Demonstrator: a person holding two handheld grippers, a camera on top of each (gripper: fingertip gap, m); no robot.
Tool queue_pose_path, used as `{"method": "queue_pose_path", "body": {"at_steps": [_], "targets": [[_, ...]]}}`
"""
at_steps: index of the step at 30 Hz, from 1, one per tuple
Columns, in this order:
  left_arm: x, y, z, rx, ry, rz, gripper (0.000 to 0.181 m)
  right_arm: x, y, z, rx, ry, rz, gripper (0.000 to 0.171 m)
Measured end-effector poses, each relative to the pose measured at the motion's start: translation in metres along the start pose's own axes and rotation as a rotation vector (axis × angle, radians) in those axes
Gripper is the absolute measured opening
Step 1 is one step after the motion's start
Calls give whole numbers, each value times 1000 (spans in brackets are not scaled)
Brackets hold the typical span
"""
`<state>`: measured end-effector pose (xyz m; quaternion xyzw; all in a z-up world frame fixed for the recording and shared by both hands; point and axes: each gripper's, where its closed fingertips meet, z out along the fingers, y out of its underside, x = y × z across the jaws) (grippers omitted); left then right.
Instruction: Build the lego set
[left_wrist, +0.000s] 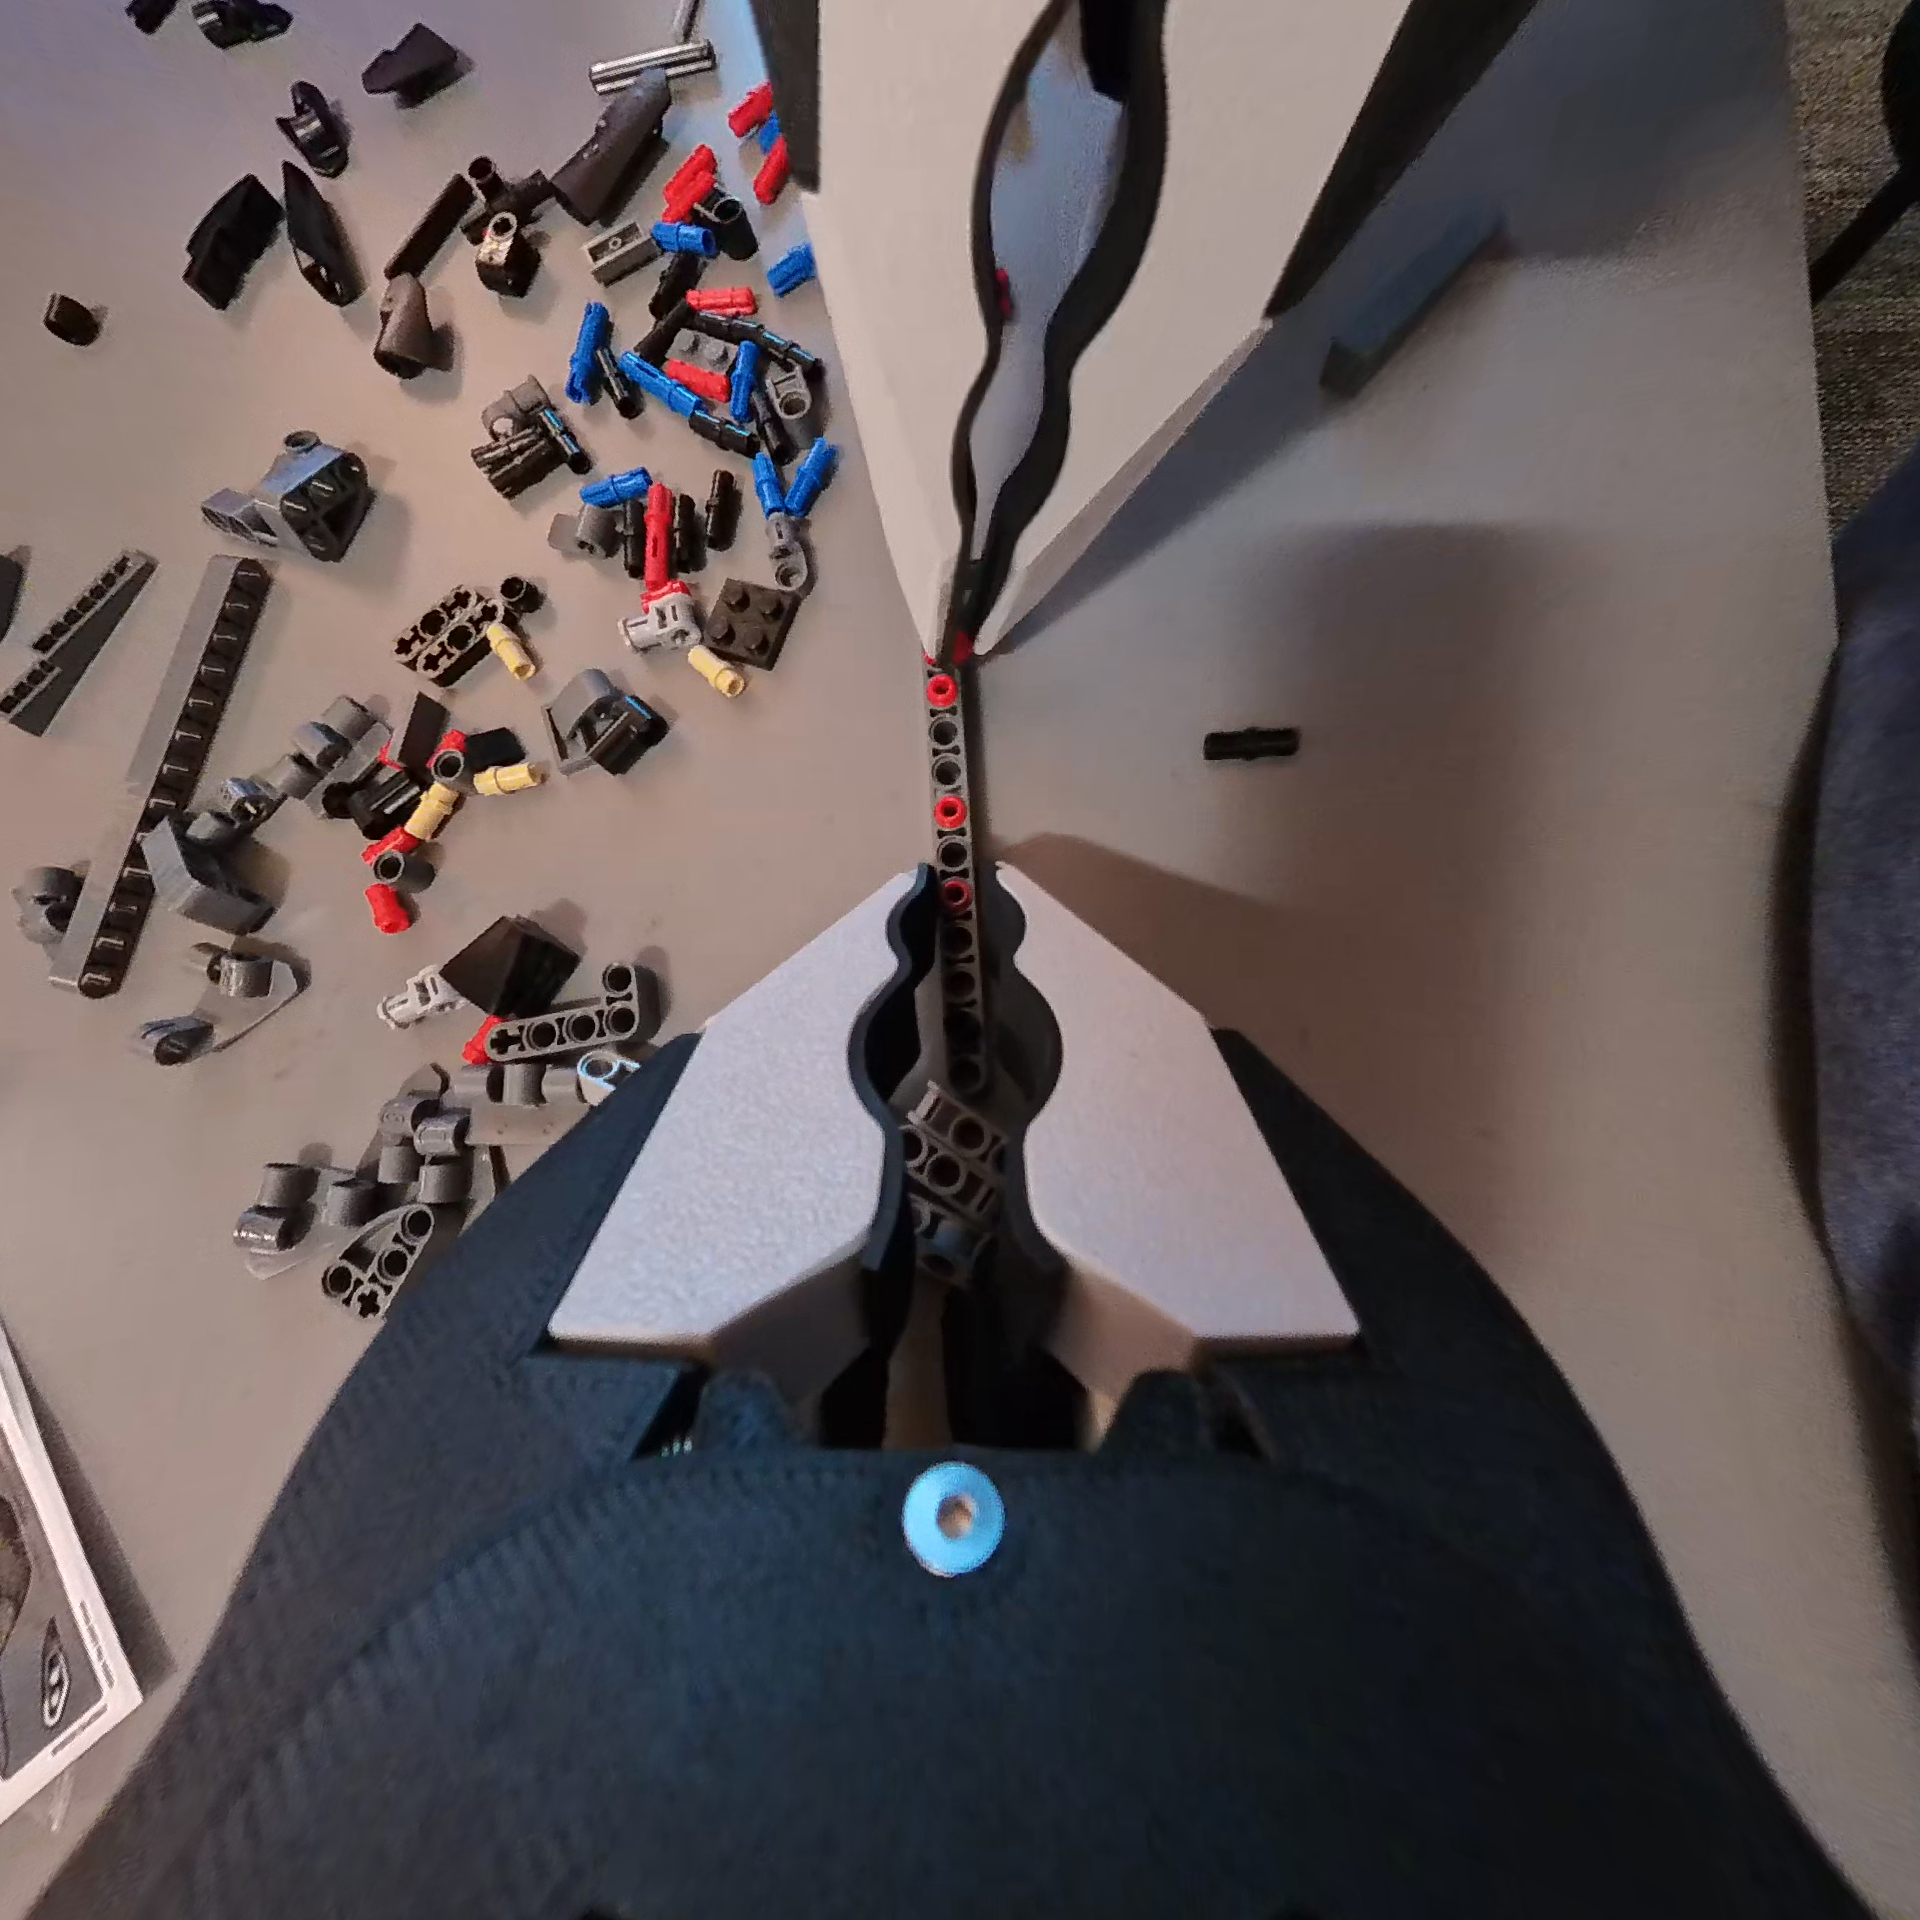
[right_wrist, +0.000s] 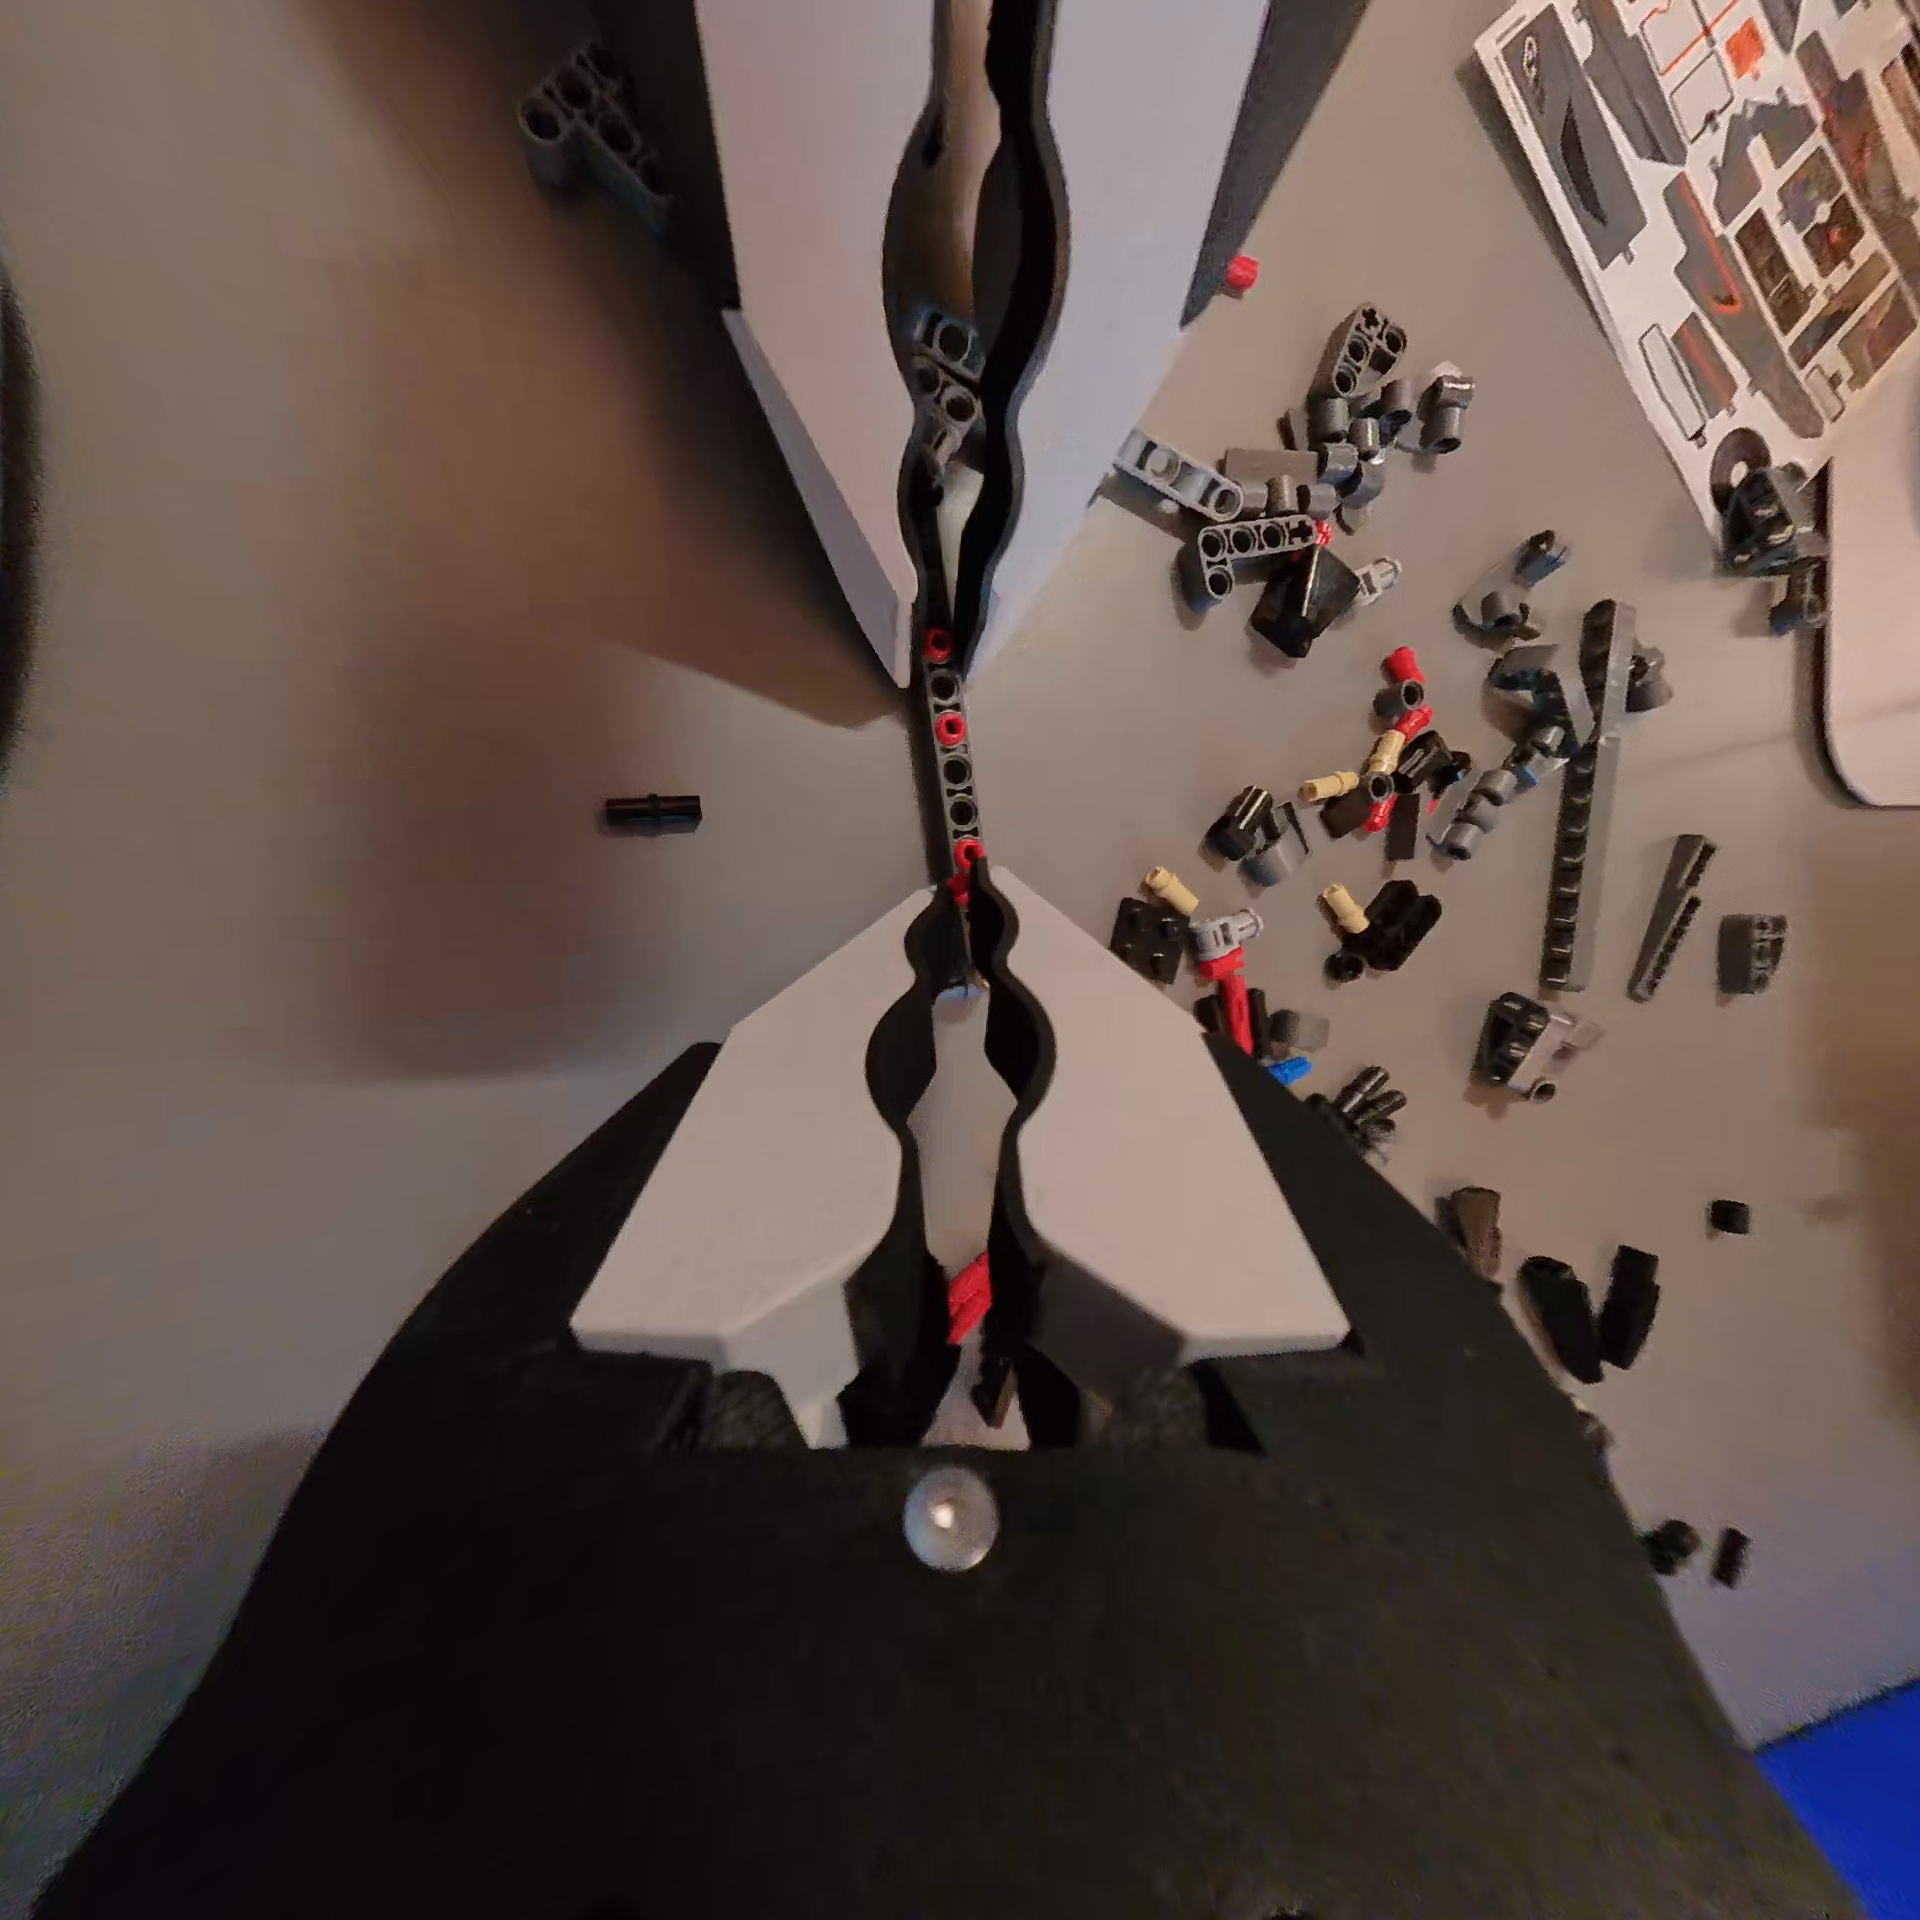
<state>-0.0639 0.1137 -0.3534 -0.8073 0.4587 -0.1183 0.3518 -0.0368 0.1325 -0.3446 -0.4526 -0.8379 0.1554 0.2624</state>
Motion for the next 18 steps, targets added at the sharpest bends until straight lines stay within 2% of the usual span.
{"method": "queue_pose_path", "body": {"at_steps": [1,11,18], "targets": [[0,0,0,0,0,1,6,0,0,0,5,-10,21,0],[0,0,1,0,7,0,7,2,0,-2,109,-162,280,0],[-1,0,1,1,7,-3,7,3,0,-3,163,-248,383,0]]}}
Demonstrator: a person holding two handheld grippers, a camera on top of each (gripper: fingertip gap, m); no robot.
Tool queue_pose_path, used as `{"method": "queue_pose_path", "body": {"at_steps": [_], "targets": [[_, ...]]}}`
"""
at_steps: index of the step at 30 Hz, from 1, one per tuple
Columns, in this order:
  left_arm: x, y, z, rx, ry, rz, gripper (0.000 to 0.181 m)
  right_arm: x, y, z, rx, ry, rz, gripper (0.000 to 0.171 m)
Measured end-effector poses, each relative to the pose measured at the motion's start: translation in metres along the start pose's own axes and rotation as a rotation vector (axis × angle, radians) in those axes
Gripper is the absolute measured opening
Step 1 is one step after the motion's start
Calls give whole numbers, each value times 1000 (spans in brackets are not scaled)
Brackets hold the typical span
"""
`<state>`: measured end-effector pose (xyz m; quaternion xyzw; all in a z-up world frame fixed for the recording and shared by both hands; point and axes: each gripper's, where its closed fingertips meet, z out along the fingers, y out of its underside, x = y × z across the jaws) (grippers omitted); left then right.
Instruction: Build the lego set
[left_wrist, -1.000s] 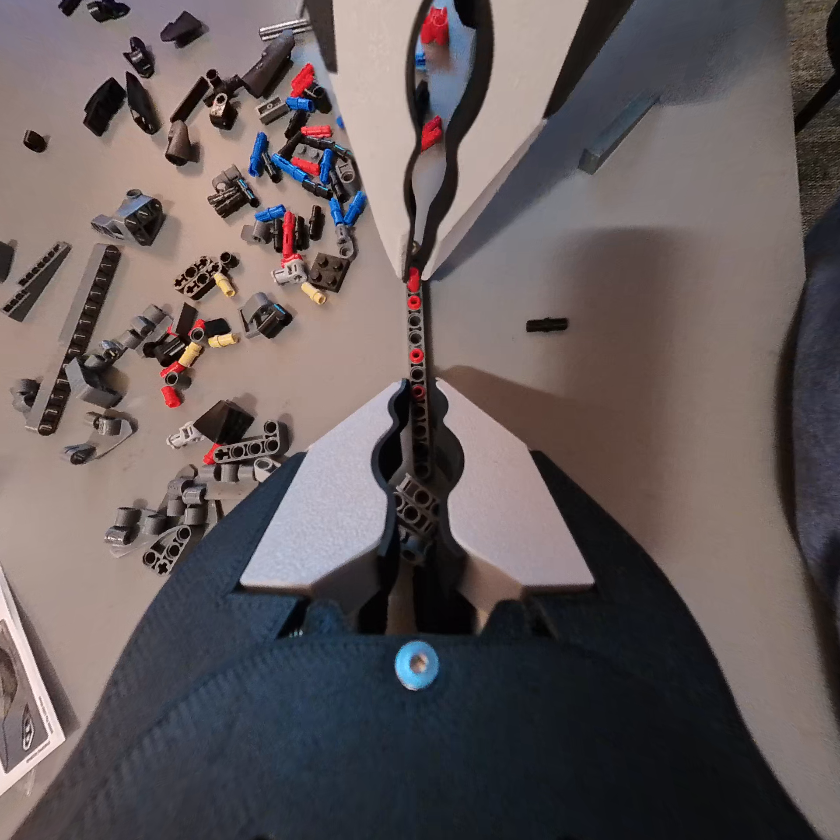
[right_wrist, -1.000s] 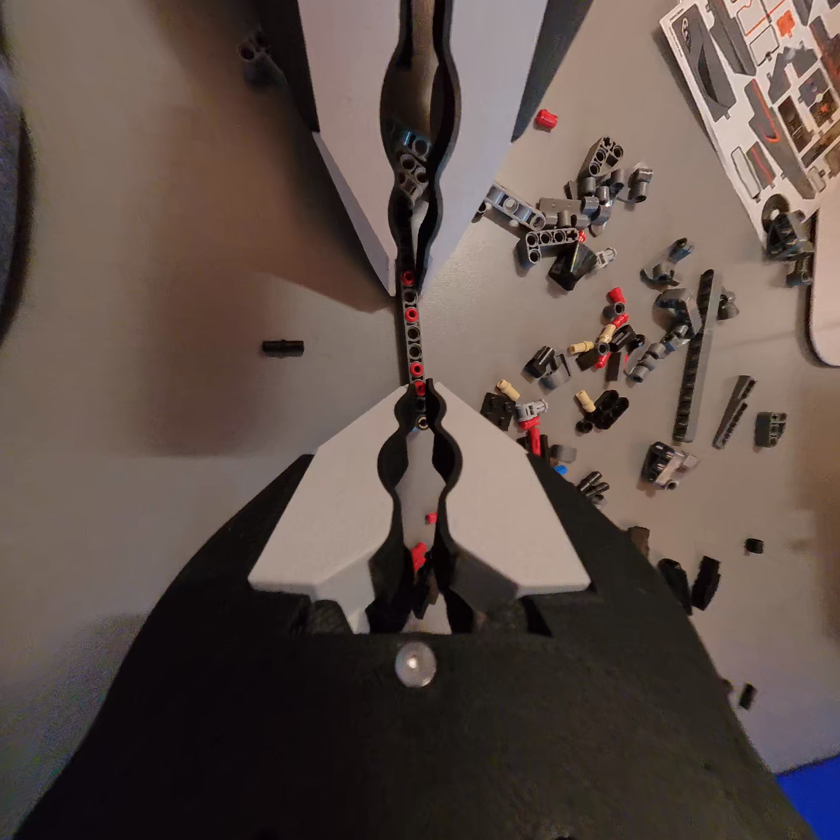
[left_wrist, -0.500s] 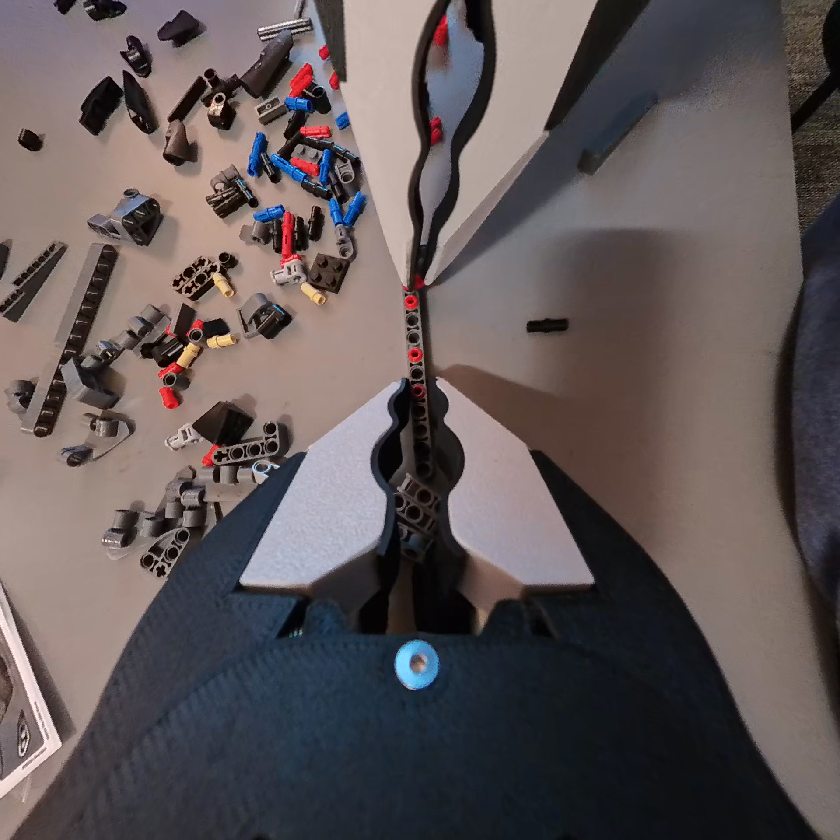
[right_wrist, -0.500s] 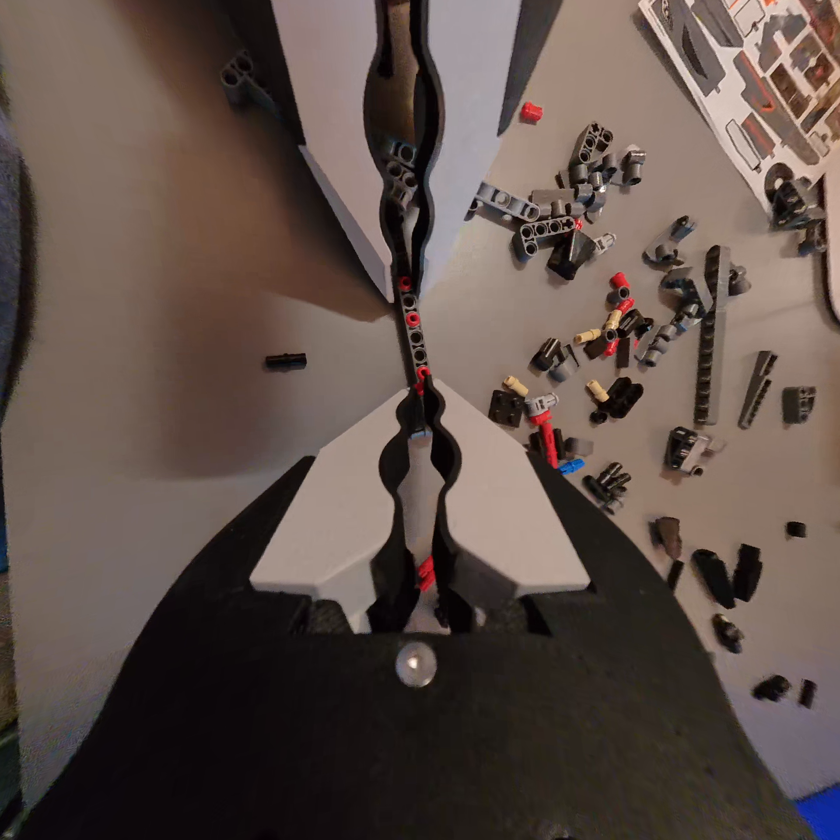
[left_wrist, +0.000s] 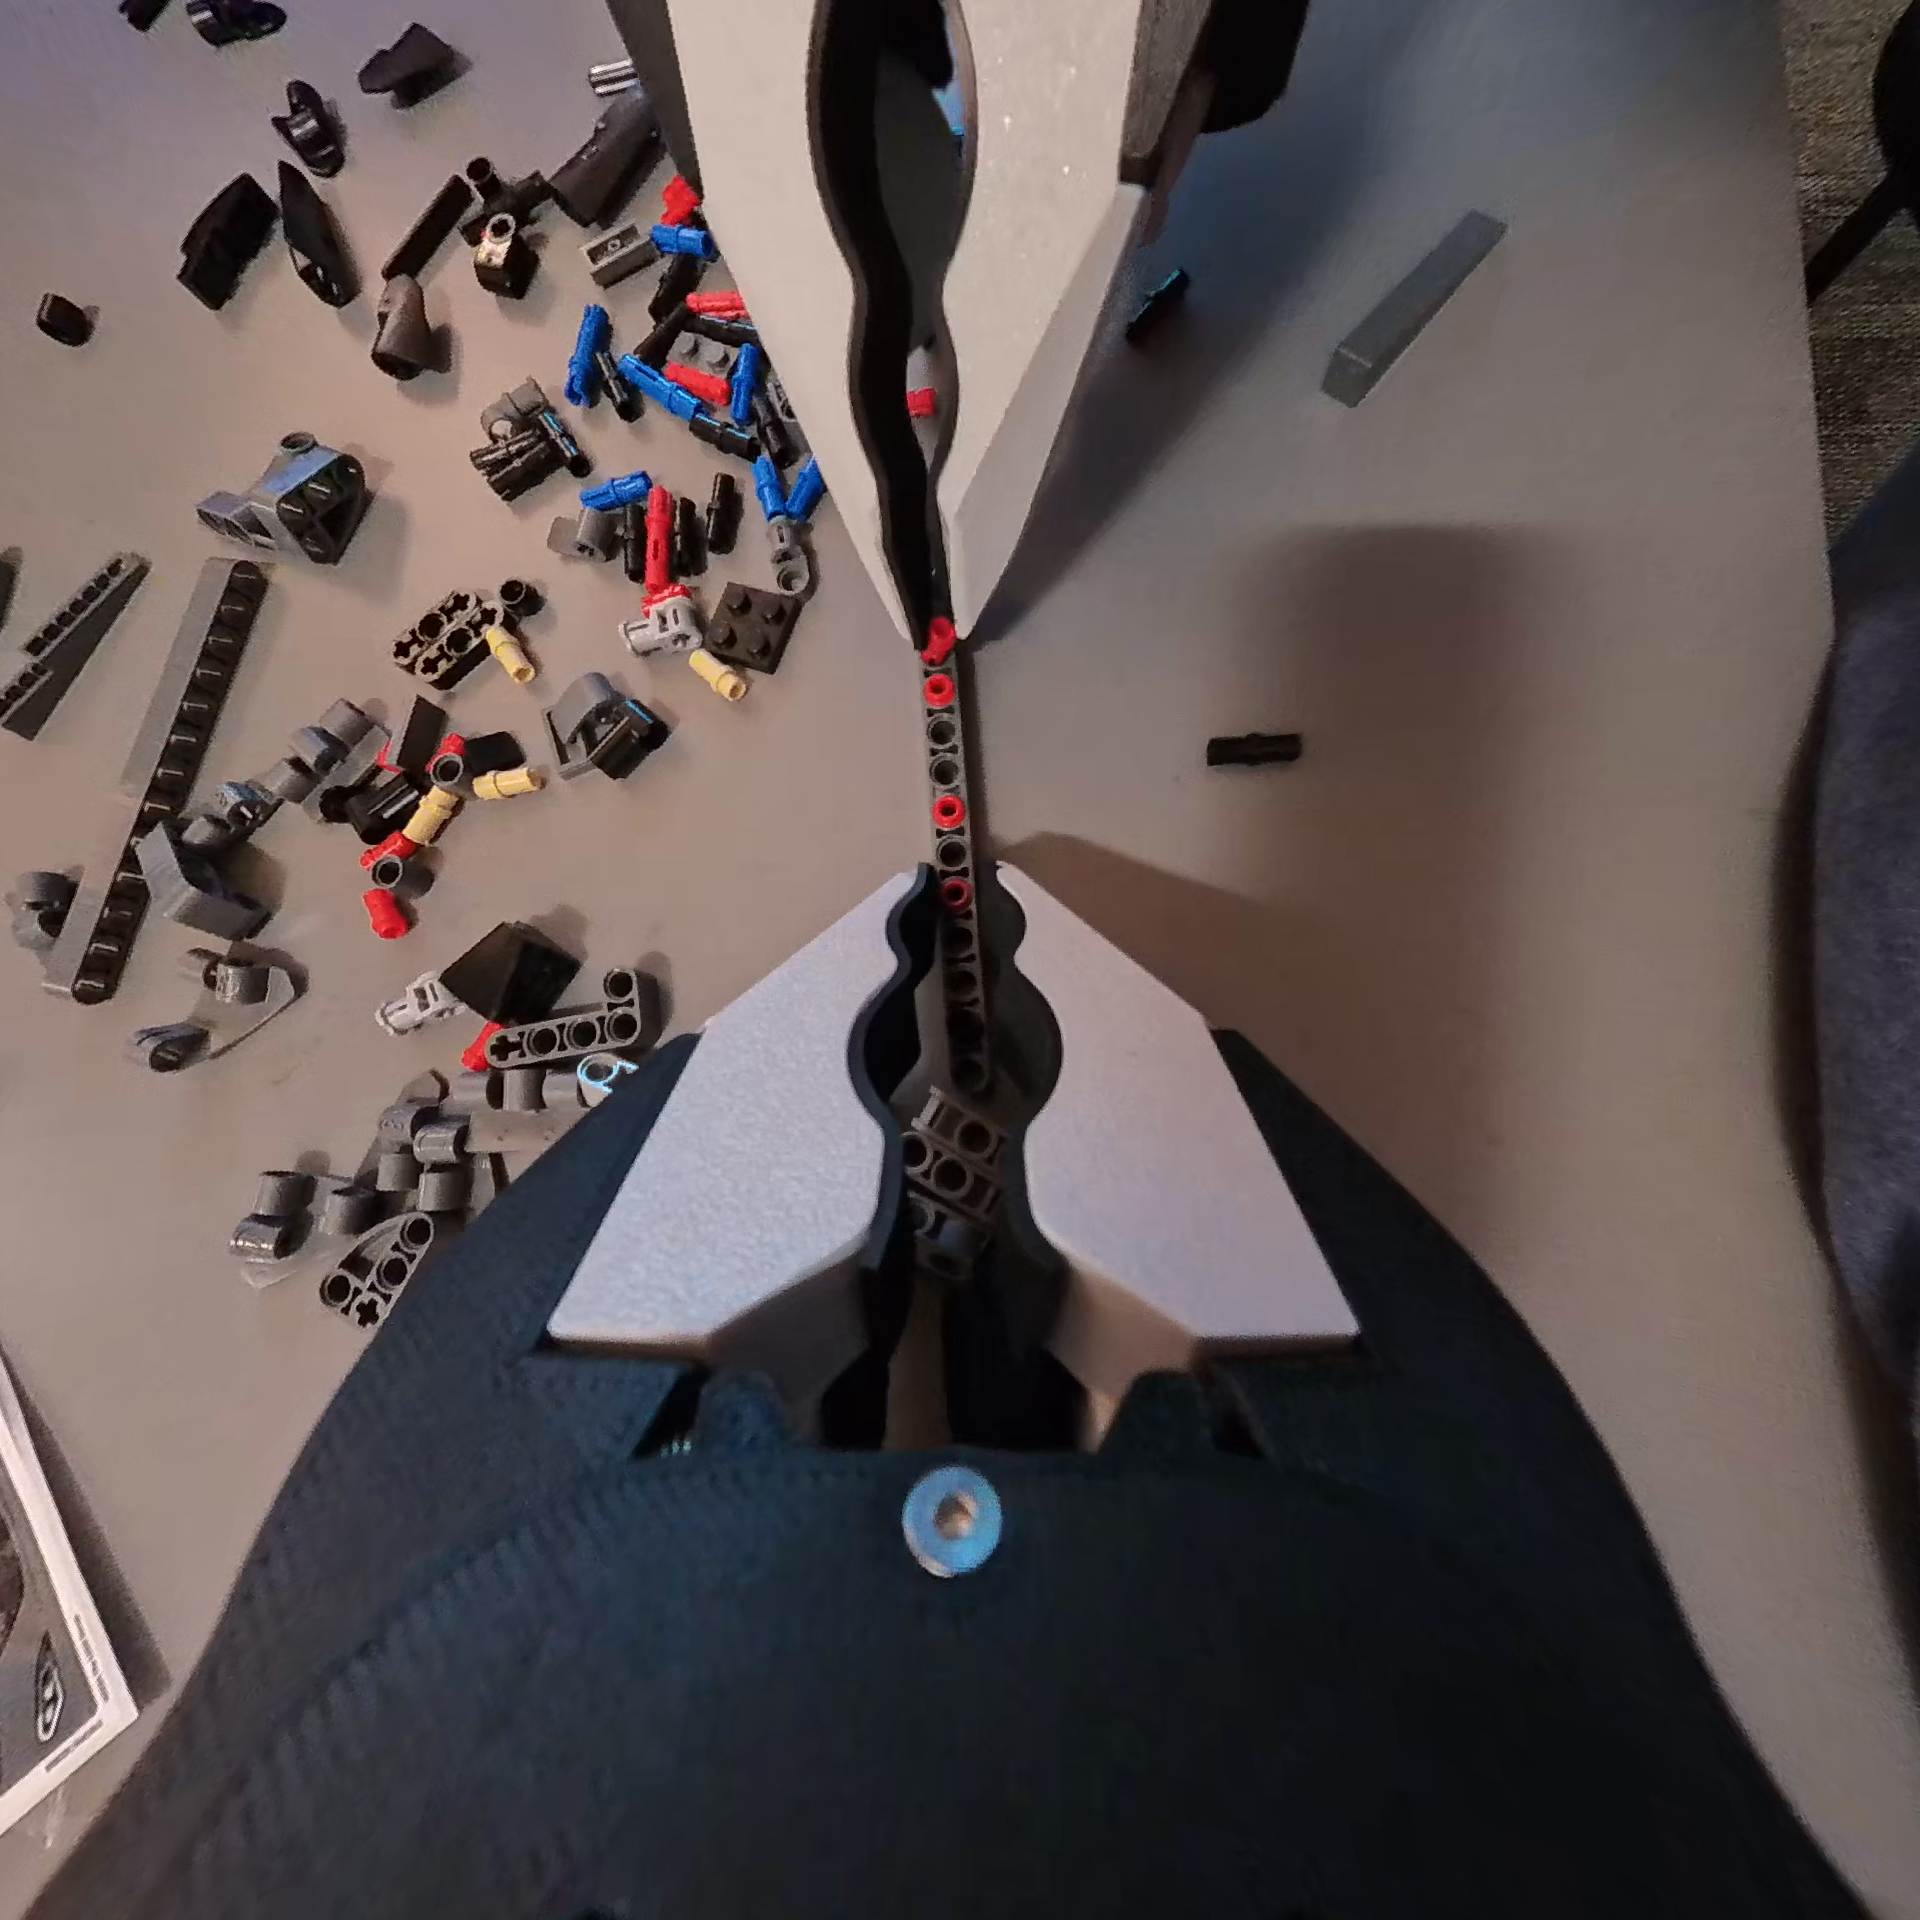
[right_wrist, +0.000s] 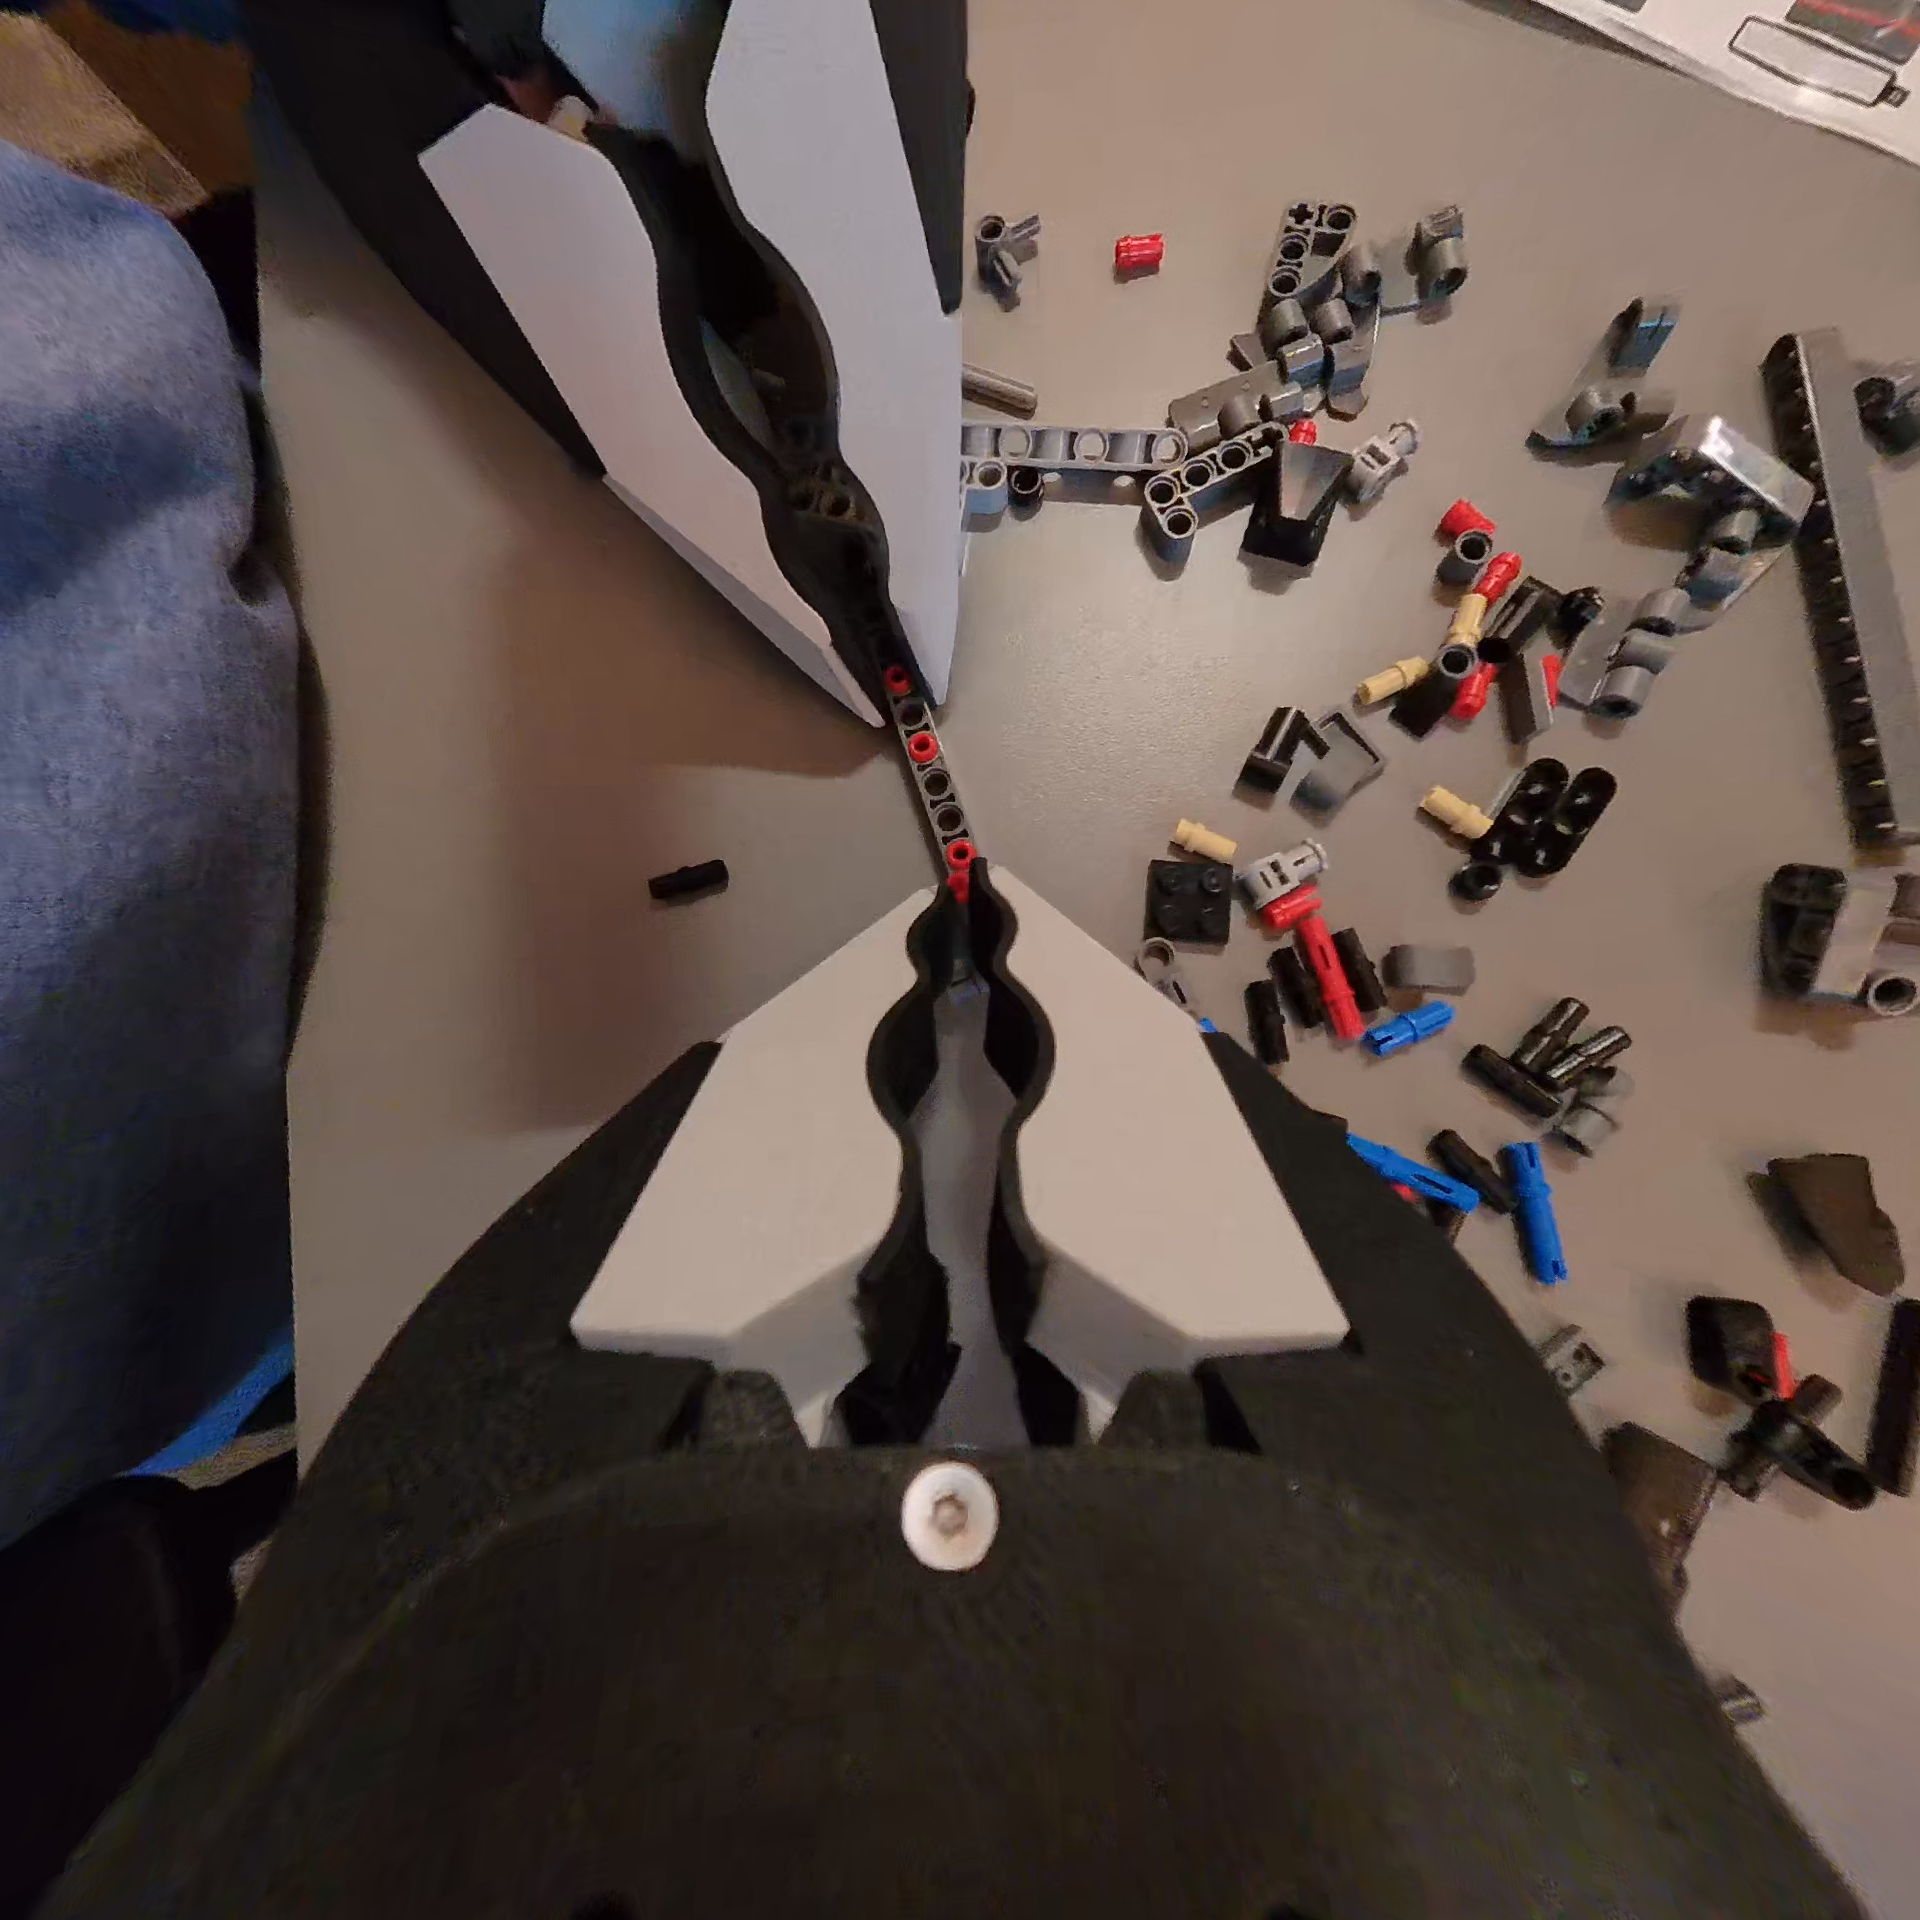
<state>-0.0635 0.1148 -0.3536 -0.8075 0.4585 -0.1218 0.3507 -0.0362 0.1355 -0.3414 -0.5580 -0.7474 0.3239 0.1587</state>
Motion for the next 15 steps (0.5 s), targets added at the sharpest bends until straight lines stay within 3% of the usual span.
{"method": "queue_pose_path", "body": {"at_steps": [15], "targets": [[0,0,0,4,6,-9,7,-1,0,-1,42,-130,86,0]]}}
